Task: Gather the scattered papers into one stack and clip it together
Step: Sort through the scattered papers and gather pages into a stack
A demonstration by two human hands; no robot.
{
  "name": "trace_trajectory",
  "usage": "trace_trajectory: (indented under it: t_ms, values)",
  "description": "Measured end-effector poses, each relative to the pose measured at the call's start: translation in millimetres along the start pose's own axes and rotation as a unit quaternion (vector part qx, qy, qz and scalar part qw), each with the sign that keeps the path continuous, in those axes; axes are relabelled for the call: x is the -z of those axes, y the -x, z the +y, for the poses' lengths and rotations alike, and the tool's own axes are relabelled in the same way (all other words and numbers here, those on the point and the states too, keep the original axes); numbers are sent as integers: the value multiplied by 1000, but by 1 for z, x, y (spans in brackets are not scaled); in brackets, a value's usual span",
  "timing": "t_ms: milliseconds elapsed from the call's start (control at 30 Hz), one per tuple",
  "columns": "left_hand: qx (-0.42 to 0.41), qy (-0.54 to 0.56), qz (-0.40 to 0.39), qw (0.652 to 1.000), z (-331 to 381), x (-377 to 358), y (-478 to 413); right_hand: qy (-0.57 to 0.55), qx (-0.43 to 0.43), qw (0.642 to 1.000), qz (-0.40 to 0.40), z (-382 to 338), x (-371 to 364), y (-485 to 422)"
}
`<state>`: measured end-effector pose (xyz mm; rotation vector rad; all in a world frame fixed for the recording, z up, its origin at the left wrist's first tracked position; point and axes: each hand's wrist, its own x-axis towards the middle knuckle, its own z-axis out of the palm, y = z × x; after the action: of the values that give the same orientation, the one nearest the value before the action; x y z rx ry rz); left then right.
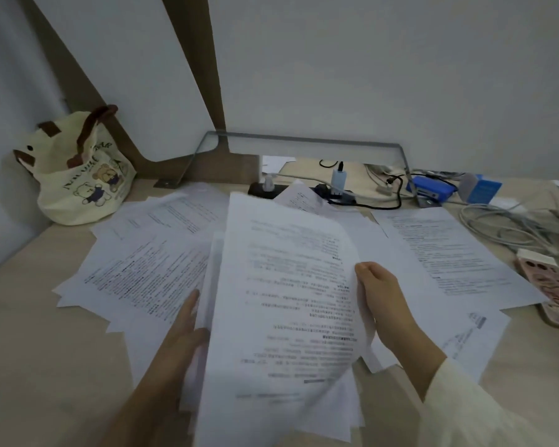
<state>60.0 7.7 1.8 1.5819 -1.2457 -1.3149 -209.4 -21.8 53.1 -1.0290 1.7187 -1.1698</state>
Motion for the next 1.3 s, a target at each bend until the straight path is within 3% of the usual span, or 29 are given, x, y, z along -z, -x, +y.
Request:
trace_trajectory:
  t_ms: [133,267,333,433,467,533,633,700,767,867,1033,1167,1233,1300]
  values:
    - [44,96,-17,994,4,3,-20,90,27,995,40,12,-9,-26]
    - [84,170,11,982,5,-7,-21,96,9,995,25,23,-21,-38]
    - [79,153,10,985,4,-9,-16,44,-33,998,-6,26,-25,-38]
    - [68,127,9,990,7,-11,-15,-39,-94,986,-133,22,-23,-32]
    - [70,123,17,990,5,-11,-17,-30,-89,985,-146,22,-20,-32]
    - [77,112,39,990,0,-11,-18,-25,-67,994,-85,23,-11,-35]
    - [85,133,75,985,-3,-13,-18,-121,-82,988,55,31,6,-39]
    - [90,171,108,975,-4,-15,-17,-237,-120,959,94,34,13,-32]
    - [88,220,133,962,-5,-19,-14,-331,-154,928,73,36,13,-14]
    - [76,288,117,947,-2,-25,-8,-397,-179,899,-49,40,3,19]
    - [48,243,60,967,-2,-32,4,-355,-204,894,-180,49,-14,52]
    - [46,218,47,974,-3,-20,11,-353,-159,914,-123,47,15,41]
    - [52,205,32,977,-4,-12,14,-280,-151,944,-85,43,36,31]
    - [62,202,26,977,-6,-6,15,-160,-151,970,-107,41,48,27]
